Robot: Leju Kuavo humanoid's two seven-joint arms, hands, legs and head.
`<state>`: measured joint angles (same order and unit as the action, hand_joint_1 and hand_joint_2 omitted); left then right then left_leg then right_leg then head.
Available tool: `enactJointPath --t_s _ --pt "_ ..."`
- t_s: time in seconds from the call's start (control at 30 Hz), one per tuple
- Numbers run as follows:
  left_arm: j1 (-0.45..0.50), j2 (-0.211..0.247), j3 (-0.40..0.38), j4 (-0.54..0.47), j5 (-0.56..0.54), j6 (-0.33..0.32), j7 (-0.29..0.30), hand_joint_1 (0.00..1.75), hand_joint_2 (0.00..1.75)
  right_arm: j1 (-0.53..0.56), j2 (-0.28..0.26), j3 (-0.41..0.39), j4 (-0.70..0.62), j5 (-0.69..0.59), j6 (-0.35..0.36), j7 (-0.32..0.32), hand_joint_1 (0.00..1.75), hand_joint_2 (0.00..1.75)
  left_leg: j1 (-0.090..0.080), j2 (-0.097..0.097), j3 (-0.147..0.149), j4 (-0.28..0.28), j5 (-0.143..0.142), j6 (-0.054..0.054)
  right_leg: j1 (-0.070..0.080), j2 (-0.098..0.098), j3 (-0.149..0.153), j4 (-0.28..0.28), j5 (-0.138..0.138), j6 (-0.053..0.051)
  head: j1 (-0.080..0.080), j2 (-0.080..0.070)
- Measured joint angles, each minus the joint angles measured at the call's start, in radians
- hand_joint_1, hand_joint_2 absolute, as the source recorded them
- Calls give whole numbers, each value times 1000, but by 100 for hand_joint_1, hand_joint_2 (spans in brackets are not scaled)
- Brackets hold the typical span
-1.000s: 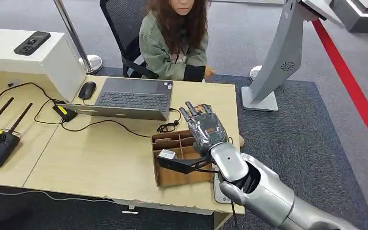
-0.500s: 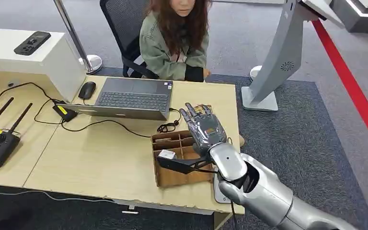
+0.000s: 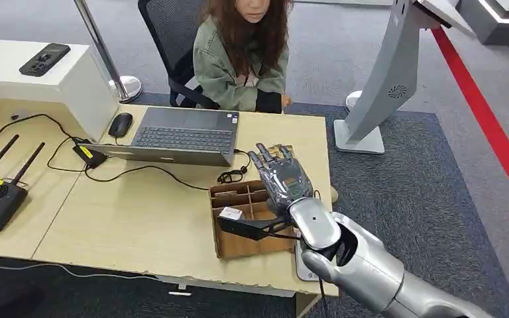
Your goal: Pass the card to the sensor for recognition and then transmit it.
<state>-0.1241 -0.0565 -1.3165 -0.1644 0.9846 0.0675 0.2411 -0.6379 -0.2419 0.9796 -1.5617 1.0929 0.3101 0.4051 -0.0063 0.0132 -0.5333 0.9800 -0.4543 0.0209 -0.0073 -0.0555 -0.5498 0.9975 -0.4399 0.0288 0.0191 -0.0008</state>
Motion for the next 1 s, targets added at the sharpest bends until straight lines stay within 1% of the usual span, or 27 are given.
enactJointPath --t_s 0.13,0.2,0.5,0.93,0.97,1.0 --pt "0 0 0 0 0 0 3 0 175 0 4 0 12 -4 1 3 14 175 0 0 0 0 0 0 0 0 0 0 0 0 0 0" --pt "0 0 0 0 0 0 3 0 175 0 5 0 19 -6 -1 6 19 175 0 0 0 0 0 0 0 0 0 0 0 0 0 0" --pt "0 -1 0 0 2 -1 3 0 175 3 7 -3 58 -19 -19 27 17 175 0 0 0 0 0 0 0 0 0 0 0 0 0 0" --pt "0 -2 0 0 5 -2 10 0 175 4 41 -3 128 -36 -43 34 17 175 0 0 0 0 0 0 0 0 0 0 0 0 0 0" --pt "0 -2 0 0 6 -2 10 0 0 4 43 -4 132 -40 -43 36 17 175 0 0 0 0 0 0 0 0 0 0 0 0 0 0" --pt "0 -2 0 0 7 -2 11 0 0 4 45 -5 137 -42 -43 37 17 175 0 0 0 0 0 0 0 0 0 0 0 0 0 0"
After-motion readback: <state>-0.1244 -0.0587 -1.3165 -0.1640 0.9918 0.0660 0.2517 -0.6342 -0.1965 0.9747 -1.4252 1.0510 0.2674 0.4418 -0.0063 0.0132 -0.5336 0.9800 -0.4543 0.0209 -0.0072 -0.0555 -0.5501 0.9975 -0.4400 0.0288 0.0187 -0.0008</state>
